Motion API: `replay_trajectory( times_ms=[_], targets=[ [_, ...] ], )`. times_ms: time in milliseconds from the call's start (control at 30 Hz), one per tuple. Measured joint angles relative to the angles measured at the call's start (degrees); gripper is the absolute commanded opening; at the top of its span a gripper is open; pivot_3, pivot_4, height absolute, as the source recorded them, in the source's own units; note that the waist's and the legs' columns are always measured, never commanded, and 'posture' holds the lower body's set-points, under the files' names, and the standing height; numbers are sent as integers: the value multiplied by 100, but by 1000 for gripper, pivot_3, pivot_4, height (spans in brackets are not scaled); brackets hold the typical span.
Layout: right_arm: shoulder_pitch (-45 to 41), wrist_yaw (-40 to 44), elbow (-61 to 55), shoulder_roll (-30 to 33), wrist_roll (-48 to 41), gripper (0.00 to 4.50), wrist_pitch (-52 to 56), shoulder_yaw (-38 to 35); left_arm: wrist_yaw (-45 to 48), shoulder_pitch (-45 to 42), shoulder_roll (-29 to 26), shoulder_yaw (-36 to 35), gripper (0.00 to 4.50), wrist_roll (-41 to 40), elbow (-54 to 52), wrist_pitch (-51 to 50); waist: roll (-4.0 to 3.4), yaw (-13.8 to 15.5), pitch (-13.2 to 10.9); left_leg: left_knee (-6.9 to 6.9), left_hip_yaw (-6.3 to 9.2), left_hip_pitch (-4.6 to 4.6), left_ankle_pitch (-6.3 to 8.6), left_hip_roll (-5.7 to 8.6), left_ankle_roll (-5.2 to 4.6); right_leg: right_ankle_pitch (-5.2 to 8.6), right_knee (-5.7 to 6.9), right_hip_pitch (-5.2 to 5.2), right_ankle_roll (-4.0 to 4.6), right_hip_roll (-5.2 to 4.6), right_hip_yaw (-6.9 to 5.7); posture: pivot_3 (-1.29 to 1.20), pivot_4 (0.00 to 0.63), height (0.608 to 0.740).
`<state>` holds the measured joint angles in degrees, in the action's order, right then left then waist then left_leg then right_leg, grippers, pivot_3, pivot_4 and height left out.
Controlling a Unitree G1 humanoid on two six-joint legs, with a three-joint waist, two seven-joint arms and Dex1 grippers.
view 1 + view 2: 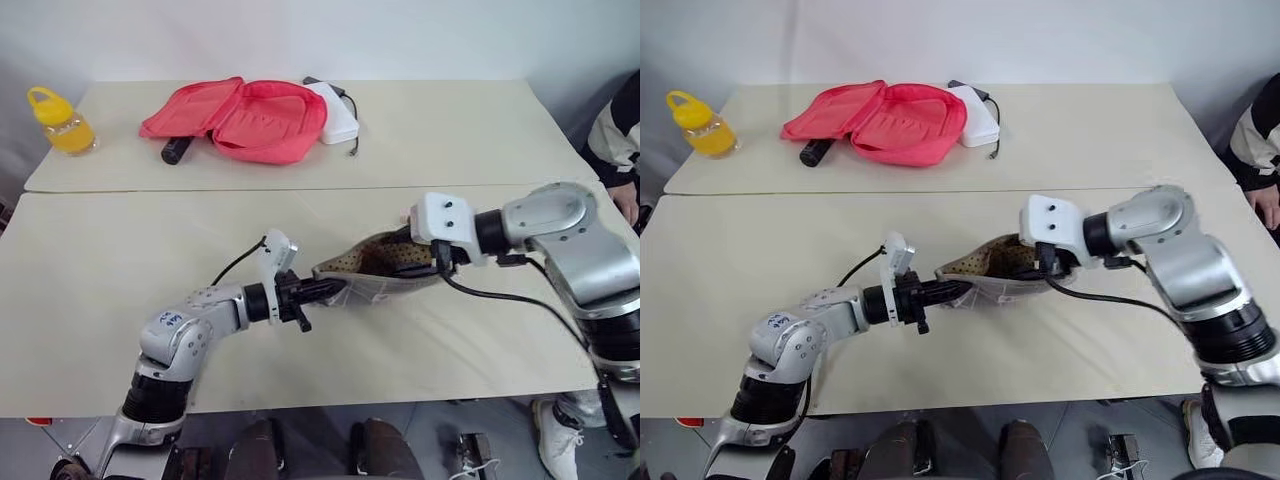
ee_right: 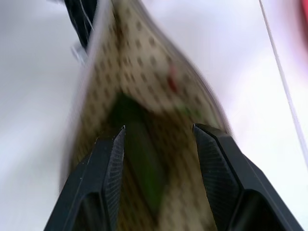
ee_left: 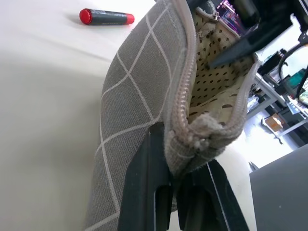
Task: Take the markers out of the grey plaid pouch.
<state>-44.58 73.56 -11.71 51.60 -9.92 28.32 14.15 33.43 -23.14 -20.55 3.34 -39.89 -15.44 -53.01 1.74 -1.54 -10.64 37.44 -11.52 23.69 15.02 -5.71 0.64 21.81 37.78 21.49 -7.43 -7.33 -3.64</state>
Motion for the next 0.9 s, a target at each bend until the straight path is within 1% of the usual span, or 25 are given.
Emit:
replay_trajectory(
  times_ms=[100, 233, 333, 400, 567, 767, 900],
  targets=[
    [-20, 176, 85, 155, 35, 2330, -82, -1, -9, -46, 0, 2, 0, 19, 13, 0, 0, -14, 0, -2, -1, -1, 0, -1, 0, 0, 1, 1, 0, 1, 1, 0, 150, 740],
    [-81, 243, 89, 155, 33, 2330, -123, 3, -17, -76, 23, 4, 0, 35, 29, 0, 0, -10, 0, -1, -1, 0, 0, -1, 1, 0, 1, 1, 0, 1, 1, 0, 150, 740],
    [-141, 241, 81, 14, 34, 1745, -96, 75, -34, -78, 54, 10, 0, 56, 36, 0, 0, -8, 0, 0, -1, 0, 0, -2, 1, 0, 1, 1, 0, 1, 1, 0, 150, 740],
    [-140, 225, 80, -76, 93, 1121, -91, 226, -44, -82, 81, 15, 0, 59, 36, -5, -1, -5, 0, 0, -1, 1, 0, -1, 1, 0, 2, 2, 0, 1, 1, 0, 150, 740],
    [-168, 170, 255, -86, 568, 1121, -419, 565, -90, -99, 129, 25, 0, 66, 33, -47, -1, -2, 0, 1, -1, 1, 0, 0, 0, 0, 1, 2, 0, 0, 0, 0, 150, 740],
    [-175, 170, 328, -343, 1047, 1121, -790, 972, -135, -115, 202, 125, 0, 65, 0, -143, -1, -6, -1, 2, -1, 1, -1, -2, 1, 0, 5, 3, 0, 2, 0, 0, 150, 740],
    [-191, 154, 471, -498, 1320, 1121, -891, 1106, -163, -114, 217, 125, 0, 65, -18, -164, -1, -5, -1, 5, -1, 1, -1, -1, 1, 0, 6, 2, 0, 2, 0, 0, 150, 740]
  ],
)
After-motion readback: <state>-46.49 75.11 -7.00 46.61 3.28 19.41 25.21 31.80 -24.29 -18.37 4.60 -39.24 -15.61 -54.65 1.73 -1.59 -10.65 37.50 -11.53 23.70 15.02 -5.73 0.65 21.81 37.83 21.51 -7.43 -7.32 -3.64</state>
